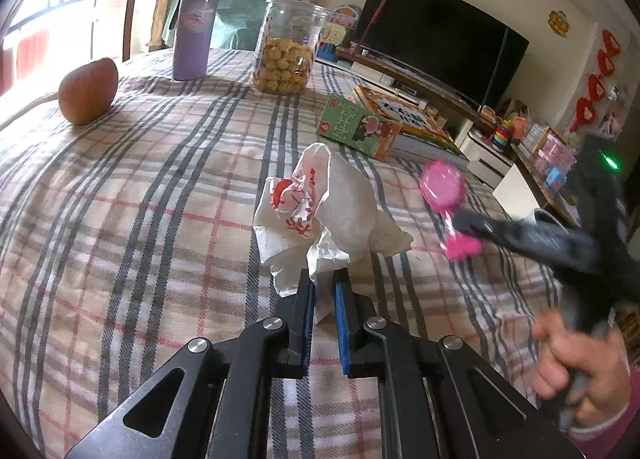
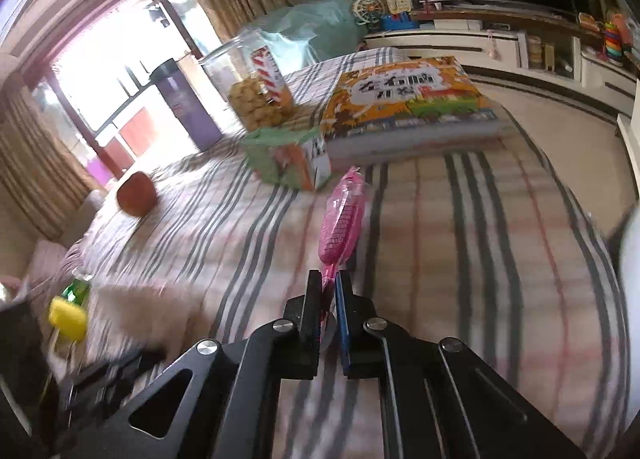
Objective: Collect trash
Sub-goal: 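Grasp the white plastic bag with the left tool while the right tool grasps the pink hairbrush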
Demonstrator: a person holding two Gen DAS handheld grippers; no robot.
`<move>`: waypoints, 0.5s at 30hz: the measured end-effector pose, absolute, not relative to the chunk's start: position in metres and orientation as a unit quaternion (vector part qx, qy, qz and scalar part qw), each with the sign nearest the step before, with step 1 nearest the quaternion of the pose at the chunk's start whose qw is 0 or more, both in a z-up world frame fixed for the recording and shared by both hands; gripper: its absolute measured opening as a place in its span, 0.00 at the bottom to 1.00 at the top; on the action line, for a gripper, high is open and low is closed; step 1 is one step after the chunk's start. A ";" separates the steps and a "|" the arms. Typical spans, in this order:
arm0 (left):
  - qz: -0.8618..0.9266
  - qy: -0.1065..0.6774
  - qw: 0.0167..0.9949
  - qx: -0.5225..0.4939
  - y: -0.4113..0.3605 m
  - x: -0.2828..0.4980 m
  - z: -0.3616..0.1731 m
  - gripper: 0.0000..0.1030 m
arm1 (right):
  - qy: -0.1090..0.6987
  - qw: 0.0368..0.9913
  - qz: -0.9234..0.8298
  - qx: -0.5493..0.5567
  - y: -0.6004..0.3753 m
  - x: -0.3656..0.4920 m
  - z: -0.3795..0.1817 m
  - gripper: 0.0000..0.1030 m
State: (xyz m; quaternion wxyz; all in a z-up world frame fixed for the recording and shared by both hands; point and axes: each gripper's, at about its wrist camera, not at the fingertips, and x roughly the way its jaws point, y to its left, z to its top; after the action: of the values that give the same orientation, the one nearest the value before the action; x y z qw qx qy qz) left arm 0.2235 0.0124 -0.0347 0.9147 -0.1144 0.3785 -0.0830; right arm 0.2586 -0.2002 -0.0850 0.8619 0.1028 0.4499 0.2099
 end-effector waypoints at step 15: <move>-0.101 0.374 0.914 -0.122 -0.002 0.195 -0.031 0.08 | 0.421 0.885 0.189 0.062 -0.222 0.192 -0.075 0.66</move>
State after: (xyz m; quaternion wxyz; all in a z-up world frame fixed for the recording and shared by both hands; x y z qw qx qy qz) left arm 0.1949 -0.0020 -0.0306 0.9140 -0.1218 0.3737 -0.1007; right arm 0.1924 -0.2224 -0.0755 0.8849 0.0623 0.4211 0.1890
